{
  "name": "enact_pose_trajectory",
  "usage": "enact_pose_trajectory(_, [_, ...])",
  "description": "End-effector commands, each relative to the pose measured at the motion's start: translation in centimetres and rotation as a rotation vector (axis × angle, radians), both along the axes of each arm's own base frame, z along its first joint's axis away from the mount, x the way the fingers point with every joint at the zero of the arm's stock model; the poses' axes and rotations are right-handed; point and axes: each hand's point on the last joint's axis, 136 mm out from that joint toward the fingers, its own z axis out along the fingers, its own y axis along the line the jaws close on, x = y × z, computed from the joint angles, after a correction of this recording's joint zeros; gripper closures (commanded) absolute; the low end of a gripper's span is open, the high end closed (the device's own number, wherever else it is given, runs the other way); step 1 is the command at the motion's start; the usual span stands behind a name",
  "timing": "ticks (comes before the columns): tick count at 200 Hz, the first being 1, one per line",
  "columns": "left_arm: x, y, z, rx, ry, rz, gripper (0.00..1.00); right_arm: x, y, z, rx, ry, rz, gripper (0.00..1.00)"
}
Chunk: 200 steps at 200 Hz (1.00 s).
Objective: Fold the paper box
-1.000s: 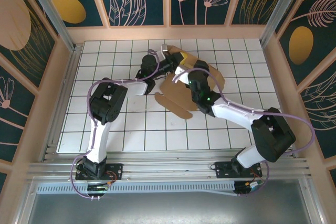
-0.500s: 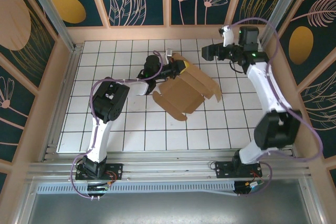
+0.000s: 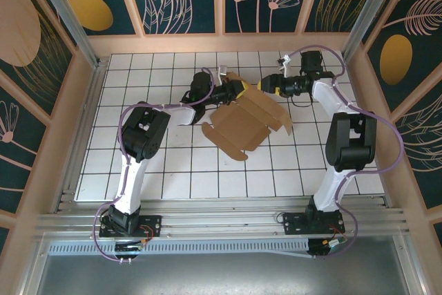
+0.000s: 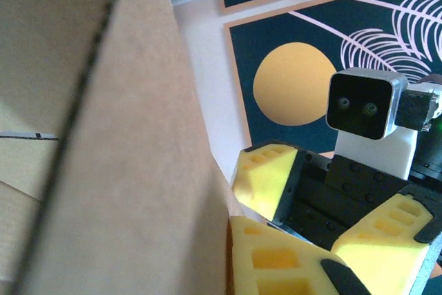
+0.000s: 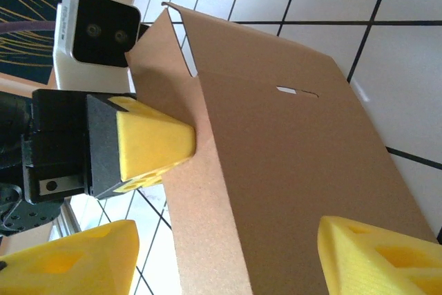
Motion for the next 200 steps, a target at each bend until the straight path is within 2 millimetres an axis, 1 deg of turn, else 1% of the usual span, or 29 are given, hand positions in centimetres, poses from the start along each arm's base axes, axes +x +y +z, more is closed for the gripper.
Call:
enact_pose_trajectory(1, [0.3, 0.0, -1.3, 0.055, 0.019, 0.004, 0.89, 0.3, 0.6, -1.1, 0.035, 0.025, 0.013, 0.31])
enact_pose_trajectory(15, [0.3, -0.2, -1.1, 0.051, 0.019, 0.002, 0.87, 0.6, 0.4, -1.6, 0.025, 0.019, 0.003, 0.28])
enact_pose_trajectory(31, [0.4, -0.3, -1.2, 0.052, 0.022, 0.001, 0.86, 0.9, 0.4, -1.8, 0.021, 0.011, 0.002, 0.29])
enact_pose_trajectory(52, [0.5, -0.3, -1.4, 0.053, 0.028, 0.004, 0.84, 1.1, 0.4, -2.5, 0.012, 0.02, 0.009, 0.33])
enact_pose_trajectory(70, [0.6, -0.2, -1.3, 0.053, 0.027, 0.007, 0.82, 1.2, 0.3, -3.5, 0.001, 0.04, 0.004, 0.36])
enact_pose_trajectory(80, [0.6, -0.2, -1.3, 0.054, 0.026, 0.01, 0.8, 1.3, 0.2, -4.1, -0.005, 0.046, 0.001, 0.39])
enact_pose_trajectory(103, [0.6, 0.0, -1.2, 0.067, 0.014, 0.017, 0.76, 1.3, 0.3, -4.9, -0.003, 0.062, -0.003, 0.43])
enact_pose_trajectory(124, [0.7, 0.4, -0.8, 0.11, -0.02, 0.035, 0.67, 1.4, 0.2, -4.9, -0.002, 0.06, -0.008, 0.45])
enact_pose_trajectory(131, [0.8, 0.6, -0.3, 0.13, -0.041, 0.044, 0.64, 1.4, 0.3, -4.8, -0.001, 0.059, -0.007, 0.45])
enact_pose_trajectory(151, [1.2, 1.9, 0.7, 0.249, -0.098, 0.076, 0.59, 1.4, 0.2, -4.6, -0.006, 0.054, -0.01, 0.45])
enact_pose_trajectory(165, [1.6, 3.7, 1.6, 0.383, -0.165, 0.138, 0.56, 1.3, 0.1, -4.4, -0.005, 0.054, -0.012, 0.45])
enact_pose_trajectory(168, [1.8, 4.2, 2.1, 0.408, -0.185, 0.156, 0.55, 1.3, 0.0, -4.4, -0.005, 0.054, -0.012, 0.45])
enact_pose_trajectory(173, [1.9, 4.9, 2.3, 0.46, -0.201, 0.177, 0.55, 1.3, 0.0, -4.4, -0.007, 0.053, -0.011, 0.45])
enact_pose_trajectory(194, [2.7, 7.5, 4.7, 0.615, -0.3, 0.239, 0.55, 1.3, -0.1, -4.4, -0.006, 0.06, -0.017, 0.45])
enact_pose_trajectory(200, [2.9, 8.0, 4.8, 0.669, -0.318, 0.232, 0.55, 1.2, 0.0, -4.5, -0.006, 0.066, -0.016, 0.45])
